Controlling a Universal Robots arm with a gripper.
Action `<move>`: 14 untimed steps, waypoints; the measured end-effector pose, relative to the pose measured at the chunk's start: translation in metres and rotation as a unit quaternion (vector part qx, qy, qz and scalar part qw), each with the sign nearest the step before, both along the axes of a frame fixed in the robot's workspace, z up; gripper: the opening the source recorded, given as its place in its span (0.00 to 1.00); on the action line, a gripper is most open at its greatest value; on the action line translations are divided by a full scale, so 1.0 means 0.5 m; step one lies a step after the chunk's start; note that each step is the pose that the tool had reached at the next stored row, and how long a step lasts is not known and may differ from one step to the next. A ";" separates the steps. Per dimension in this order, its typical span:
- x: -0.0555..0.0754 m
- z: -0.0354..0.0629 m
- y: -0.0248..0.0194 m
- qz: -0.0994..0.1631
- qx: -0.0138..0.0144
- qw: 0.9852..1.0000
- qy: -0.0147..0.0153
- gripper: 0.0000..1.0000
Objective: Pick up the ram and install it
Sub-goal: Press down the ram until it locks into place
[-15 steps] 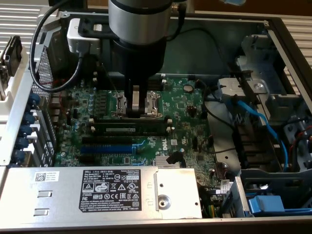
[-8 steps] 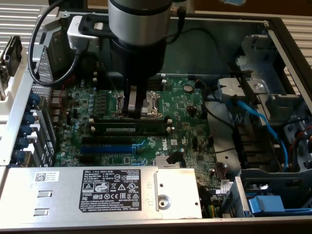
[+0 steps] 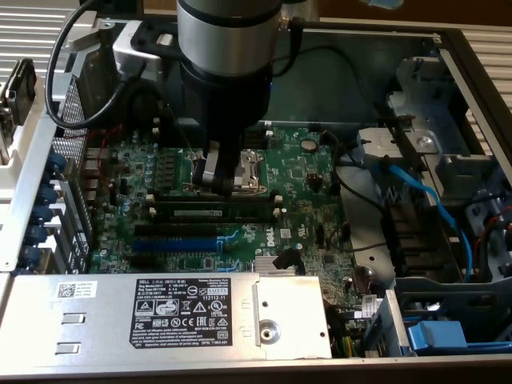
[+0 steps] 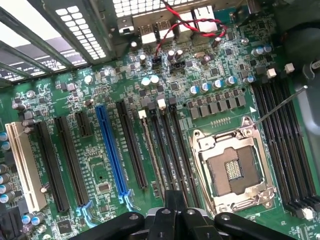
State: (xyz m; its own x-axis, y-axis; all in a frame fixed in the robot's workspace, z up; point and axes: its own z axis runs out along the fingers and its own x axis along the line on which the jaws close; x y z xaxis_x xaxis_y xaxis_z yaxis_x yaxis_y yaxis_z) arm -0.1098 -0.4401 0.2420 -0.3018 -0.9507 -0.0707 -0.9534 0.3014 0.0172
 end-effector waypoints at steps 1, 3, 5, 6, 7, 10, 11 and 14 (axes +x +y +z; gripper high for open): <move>0.000 0.000 0.0000 -0.007 0.000 1.000 0.000 0.10; 0.000 0.000 0.0000 -0.020 0.000 1.000 0.000 0.10; 0.000 0.000 0.0000 -0.034 0.000 0.999 0.000 0.10; 0.000 0.000 0.0000 -0.041 0.000 0.999 0.000 0.10; 0.000 0.000 0.0000 -0.048 0.000 0.999 0.000 0.10; 0.000 0.000 0.0000 -0.068 0.000 0.998 0.000 0.10; 0.000 0.000 0.0000 -0.076 0.000 0.997 0.000 0.10; 0.000 0.000 0.0000 -0.096 0.000 0.995 0.000 0.10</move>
State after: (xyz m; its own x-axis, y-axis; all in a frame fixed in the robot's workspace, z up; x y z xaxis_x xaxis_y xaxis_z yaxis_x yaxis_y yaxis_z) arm -0.1098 -0.4401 0.2420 -0.4779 -0.8756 -0.0705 -0.8782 0.4779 0.0171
